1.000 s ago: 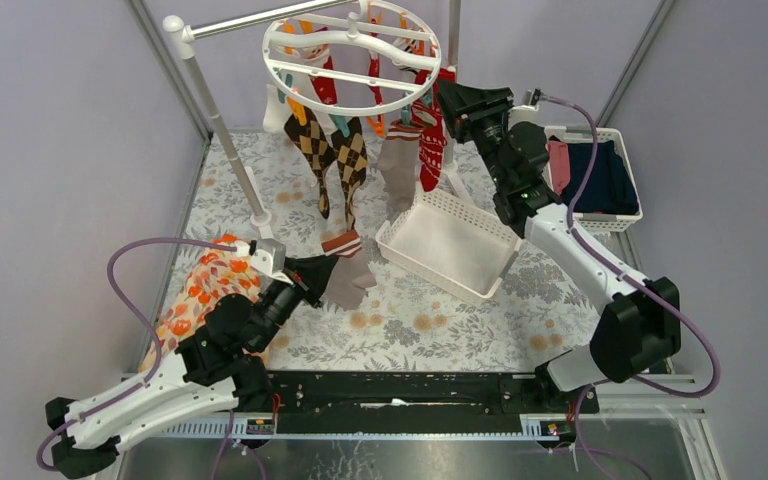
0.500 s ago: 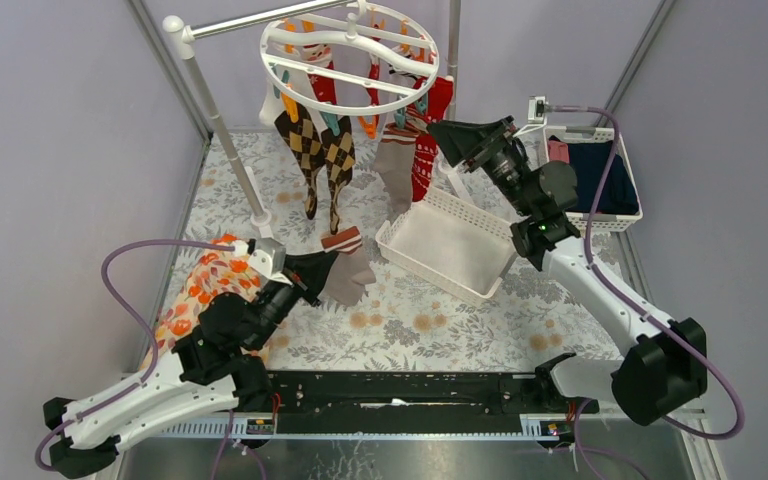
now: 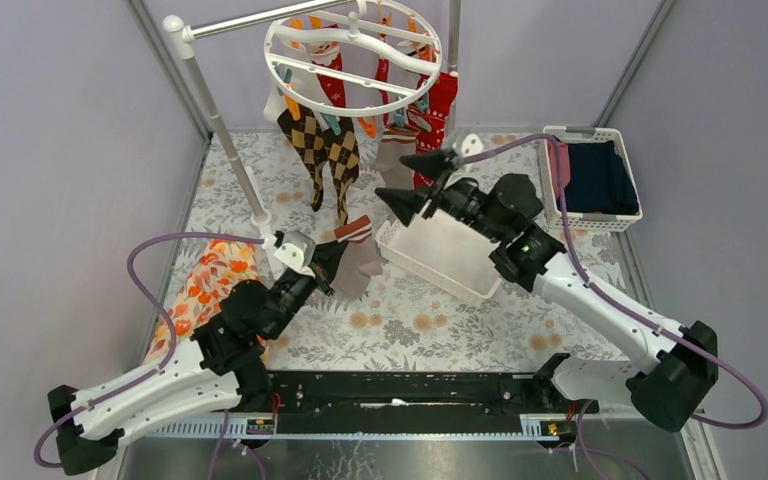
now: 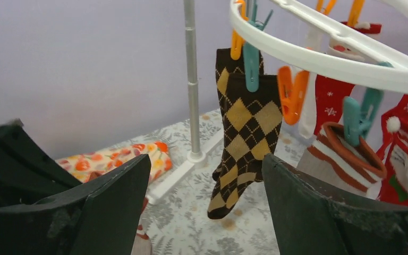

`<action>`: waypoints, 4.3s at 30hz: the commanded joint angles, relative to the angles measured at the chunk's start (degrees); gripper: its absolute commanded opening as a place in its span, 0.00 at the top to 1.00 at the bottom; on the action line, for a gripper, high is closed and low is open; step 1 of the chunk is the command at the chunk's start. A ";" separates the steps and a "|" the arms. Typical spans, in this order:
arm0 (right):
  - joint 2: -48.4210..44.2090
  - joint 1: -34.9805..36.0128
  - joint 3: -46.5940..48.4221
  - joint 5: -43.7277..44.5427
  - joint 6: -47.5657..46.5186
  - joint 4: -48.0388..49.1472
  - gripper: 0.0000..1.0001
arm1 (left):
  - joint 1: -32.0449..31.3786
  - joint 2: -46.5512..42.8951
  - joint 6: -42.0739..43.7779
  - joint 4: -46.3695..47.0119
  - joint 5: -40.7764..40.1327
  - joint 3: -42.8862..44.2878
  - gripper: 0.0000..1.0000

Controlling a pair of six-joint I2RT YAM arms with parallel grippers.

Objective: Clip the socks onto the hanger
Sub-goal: Adjust the sock, then open the clamp at the hanger.

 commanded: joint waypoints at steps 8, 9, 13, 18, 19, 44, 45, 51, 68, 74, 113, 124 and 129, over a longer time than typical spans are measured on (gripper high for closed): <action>7.64 11.97 3.55 23.51 -28.37 10.14 0.22 | 8.34 1.92 -3.01 8.39 7.40 -0.55 1.00; 8.72 12.83 3.52 25.43 -29.33 12.95 0.25 | 8.90 1.94 -3.83 8.38 7.92 -0.96 1.00; 12.99 16.93 4.36 32.72 -32.69 21.42 0.27 | 10.57 1.33 -6.10 8.04 8.84 -2.49 1.00; 12.19 19.55 2.47 34.58 -32.23 24.90 0.24 | 10.97 -0.65 -7.57 6.66 11.20 -2.76 1.00; 9.27 19.56 1.09 33.20 -31.41 22.90 0.23 | 10.97 -1.09 -7.78 5.99 12.13 -2.48 1.00; -20.50 19.20 -15.94 4.53 -21.33 -14.88 0.00 | 10.98 -1.27 1.31 6.11 41.46 1.36 1.00; -20.73 19.20 -16.55 3.82 -20.60 -13.70 0.01 | 10.97 -0.57 0.97 6.40 41.62 1.50 1.00; -19.75 19.20 -17.51 0.23 -17.24 -9.86 0.12 | 10.97 1.53 0.14 8.58 41.86 1.46 1.00; -20.82 19.20 -18.50 -1.32 -14.33 -4.71 0.57 | 11.01 1.91 -2.88 10.35 41.33 0.59 1.00; -20.94 19.25 -19.09 -0.39 -14.35 -3.31 0.76 | 10.97 2.08 -3.20 10.36 41.50 0.59 1.00; -17.73 5.84 -13.10 17.34 -12.12 -4.11 1.00 | 36.69 29.00 -45.28 13.56 35.76 22.41 0.10; -14.89 4.60 -12.63 14.62 -10.70 -2.40 1.00 | 36.90 34.58 -43.23 16.35 33.63 26.76 0.11; -14.88 4.18 -13.15 13.82 -9.84 -1.68 1.00 | 36.85 36.83 -41.52 17.89 32.62 28.05 0.13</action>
